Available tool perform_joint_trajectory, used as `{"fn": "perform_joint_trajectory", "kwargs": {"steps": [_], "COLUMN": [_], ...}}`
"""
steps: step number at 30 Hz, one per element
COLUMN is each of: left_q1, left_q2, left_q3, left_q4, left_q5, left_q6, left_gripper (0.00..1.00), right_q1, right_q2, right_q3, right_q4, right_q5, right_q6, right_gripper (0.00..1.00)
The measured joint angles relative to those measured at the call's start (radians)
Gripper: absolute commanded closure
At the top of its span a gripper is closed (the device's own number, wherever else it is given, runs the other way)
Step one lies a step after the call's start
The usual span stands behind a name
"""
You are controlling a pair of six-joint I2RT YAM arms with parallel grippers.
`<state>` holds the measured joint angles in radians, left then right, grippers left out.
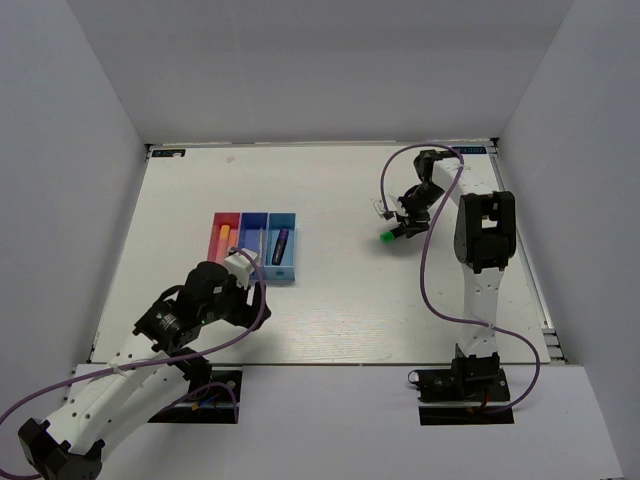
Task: Sort the stationery into containers
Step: Grab a piece of stationery with the right arm
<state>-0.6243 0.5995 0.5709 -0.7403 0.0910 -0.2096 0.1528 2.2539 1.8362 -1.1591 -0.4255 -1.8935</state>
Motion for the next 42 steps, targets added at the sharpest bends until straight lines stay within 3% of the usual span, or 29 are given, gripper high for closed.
{"fn": "perform_joint_trajectory", "kwargs": {"steps": [8, 11, 12, 15, 23, 29, 32, 38, 42], "left_q1": [0.002, 0.002, 0.002, 0.002, 0.002, 0.006, 0.006, 0.006, 0.006], "left_q2": [-0.002, -0.007, -0.010, -0.021, -0.057, -0.086, -0.087, -0.087, -0.104], "left_q3": [-0.002, -0.002, -0.002, -0.005, -0.008, -0.015, -0.023, -0.024, -0.026], "left_q4": [0.000, 0.000, 0.000, 0.000, 0.000, 0.007, 0.007, 0.008, 0.008], "left_q5": [-0.001, -0.005, -0.006, -0.013, -0.042, -0.059, -0.063, -0.068, -0.086], "left_q6": [0.000, 0.000, 0.000, 0.000, 0.000, -0.001, -0.002, -0.002, -0.002], "left_gripper": [0.17, 0.17, 0.17, 0.17, 0.17, 0.17, 0.17, 0.17, 0.17], "right_q1": [0.000, 0.001, 0.003, 0.007, 0.027, 0.136, 0.169, 0.159, 0.178], "right_q2": [0.019, 0.024, 0.026, 0.025, -0.142, -0.435, -0.518, -0.507, -0.510], "right_q3": [0.000, 0.007, 0.009, 0.011, -0.224, -0.506, -0.500, -0.473, -0.451], "right_q4": [-0.006, -0.027, -0.037, -0.053, 0.016, 0.097, 0.134, 0.171, 0.192], "right_q5": [0.008, 0.018, 0.021, 0.022, -0.040, -0.154, -0.164, -0.156, -0.206], "right_q6": [0.012, 0.021, 0.024, 0.042, 0.249, 0.501, 0.599, 0.756, 0.943], "right_gripper": [0.44, 0.69, 0.84, 1.00, 1.00, 1.00, 1.00, 1.00, 1.00]}}
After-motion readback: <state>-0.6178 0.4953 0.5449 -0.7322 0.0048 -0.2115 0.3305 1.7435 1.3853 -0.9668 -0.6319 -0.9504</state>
